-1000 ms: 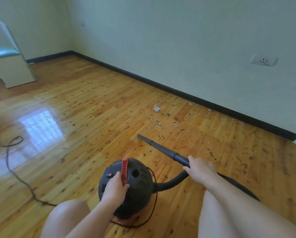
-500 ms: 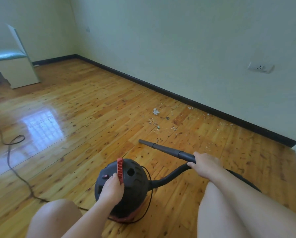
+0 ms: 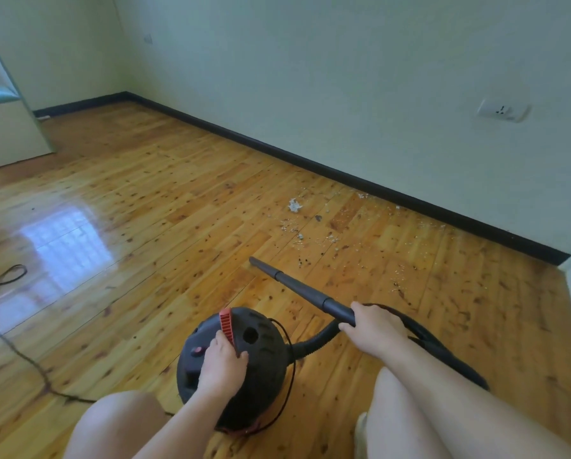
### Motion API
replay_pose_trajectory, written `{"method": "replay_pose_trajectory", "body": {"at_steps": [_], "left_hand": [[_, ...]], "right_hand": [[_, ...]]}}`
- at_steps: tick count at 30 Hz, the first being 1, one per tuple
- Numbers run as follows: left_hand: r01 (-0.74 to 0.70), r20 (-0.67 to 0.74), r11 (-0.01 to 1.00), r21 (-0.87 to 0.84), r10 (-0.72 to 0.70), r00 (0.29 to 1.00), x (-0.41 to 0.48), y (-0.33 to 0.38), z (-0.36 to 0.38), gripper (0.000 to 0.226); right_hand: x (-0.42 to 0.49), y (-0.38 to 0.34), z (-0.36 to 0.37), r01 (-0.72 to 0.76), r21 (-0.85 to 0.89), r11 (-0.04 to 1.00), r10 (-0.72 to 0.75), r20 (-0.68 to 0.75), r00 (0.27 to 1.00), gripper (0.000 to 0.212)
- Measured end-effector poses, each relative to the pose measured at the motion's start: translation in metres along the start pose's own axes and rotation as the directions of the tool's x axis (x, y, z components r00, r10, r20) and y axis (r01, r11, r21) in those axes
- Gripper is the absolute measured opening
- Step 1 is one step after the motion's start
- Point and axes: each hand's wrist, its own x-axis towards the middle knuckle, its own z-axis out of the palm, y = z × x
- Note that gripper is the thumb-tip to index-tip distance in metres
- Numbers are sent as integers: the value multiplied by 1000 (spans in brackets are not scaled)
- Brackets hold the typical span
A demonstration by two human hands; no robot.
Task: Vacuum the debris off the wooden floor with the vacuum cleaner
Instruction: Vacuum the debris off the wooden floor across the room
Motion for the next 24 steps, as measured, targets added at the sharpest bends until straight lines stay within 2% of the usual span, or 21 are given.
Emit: {"method": "replay_pose_trajectory", "body": {"at_steps": [6,12,17,21,24], "left_hand": [[17,-20,999,35,-17,1000,14,8,6,30],[-176,72,964,198,165,984,17,19,12,39],[-235,112,945,227,214,970,13,22,21,28],[-218,111,946,241,197,974,11,17,18,31],[-218,120,944,247,193,974,4,14,17,33]], "right_hand": [[-10,35,-1,-58,15,998,57,35,998,36],[-52,65,-4,-194,66,979,196,-19,980,35],[-90,90,7,-307,136,942,314,-36,949,33],[-108,94,21,-325,156,933,329,-4,944,34],[-116,87,24,-288,167,943,286,38,957,42]]}}
